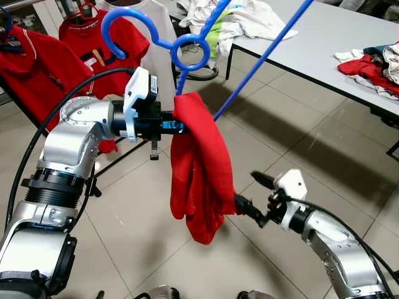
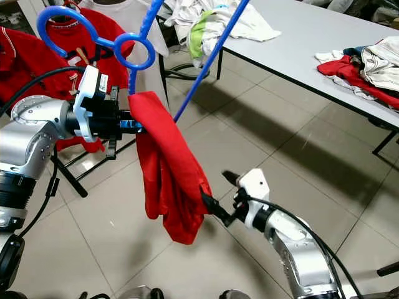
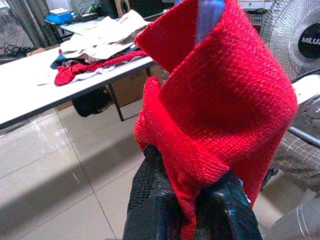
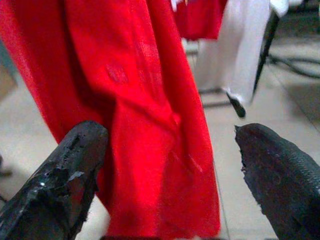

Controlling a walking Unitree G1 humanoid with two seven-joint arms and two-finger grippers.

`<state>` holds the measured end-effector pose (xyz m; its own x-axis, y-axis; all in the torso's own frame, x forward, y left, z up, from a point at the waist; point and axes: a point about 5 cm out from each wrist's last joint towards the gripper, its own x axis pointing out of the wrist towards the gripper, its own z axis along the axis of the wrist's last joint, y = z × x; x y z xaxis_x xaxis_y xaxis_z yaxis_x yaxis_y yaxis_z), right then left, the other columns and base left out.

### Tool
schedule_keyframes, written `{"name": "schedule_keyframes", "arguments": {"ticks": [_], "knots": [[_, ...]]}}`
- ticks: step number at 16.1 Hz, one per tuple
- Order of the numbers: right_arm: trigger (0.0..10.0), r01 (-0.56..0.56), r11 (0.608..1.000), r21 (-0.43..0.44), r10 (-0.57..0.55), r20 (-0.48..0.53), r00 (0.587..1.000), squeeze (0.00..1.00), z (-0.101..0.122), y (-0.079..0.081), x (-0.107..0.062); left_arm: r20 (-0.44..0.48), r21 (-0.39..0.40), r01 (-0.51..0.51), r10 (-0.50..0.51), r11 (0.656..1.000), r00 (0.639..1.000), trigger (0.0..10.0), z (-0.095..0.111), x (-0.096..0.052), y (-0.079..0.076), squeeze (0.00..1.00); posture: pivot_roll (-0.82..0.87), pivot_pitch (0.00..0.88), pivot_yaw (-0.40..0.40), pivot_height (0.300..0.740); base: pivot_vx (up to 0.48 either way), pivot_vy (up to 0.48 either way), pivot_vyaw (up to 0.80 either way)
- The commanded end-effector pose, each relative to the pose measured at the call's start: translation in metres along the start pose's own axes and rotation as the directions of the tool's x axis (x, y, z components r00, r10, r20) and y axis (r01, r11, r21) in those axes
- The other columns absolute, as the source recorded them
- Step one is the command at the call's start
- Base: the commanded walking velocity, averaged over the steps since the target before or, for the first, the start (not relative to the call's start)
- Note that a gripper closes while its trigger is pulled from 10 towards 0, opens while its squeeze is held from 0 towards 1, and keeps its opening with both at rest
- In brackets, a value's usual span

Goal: Hang hanger

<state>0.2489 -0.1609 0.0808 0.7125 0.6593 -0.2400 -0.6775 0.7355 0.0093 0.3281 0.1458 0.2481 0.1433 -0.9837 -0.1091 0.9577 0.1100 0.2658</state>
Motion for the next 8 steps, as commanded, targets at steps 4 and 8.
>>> {"name": "schedule_keyframes", "arguments": {"ticks": [4,8], "knots": [[10.0,0.036,0.996,-0.081,-0.043,-0.086,0.995,0.00,-0.008,0.000,0.007,0.050,0.053,0.000,-0.003,0.999,0.999,0.0,0.020,0.001,0.003,0.00,-0.03,0.074,0.069,0.740,0.000,0.000,0.00],[0.0,0.070,0.996,-0.057,-0.074,-0.075,0.994,0.00,-0.009,-0.004,0.010,0.079,0.054,0.024,-0.028,0.998,0.996,0.0,0.027,0.004,0.000,0.00,-0.03,0.075,0.067,0.740,0.000,0.000,0.00]]}}
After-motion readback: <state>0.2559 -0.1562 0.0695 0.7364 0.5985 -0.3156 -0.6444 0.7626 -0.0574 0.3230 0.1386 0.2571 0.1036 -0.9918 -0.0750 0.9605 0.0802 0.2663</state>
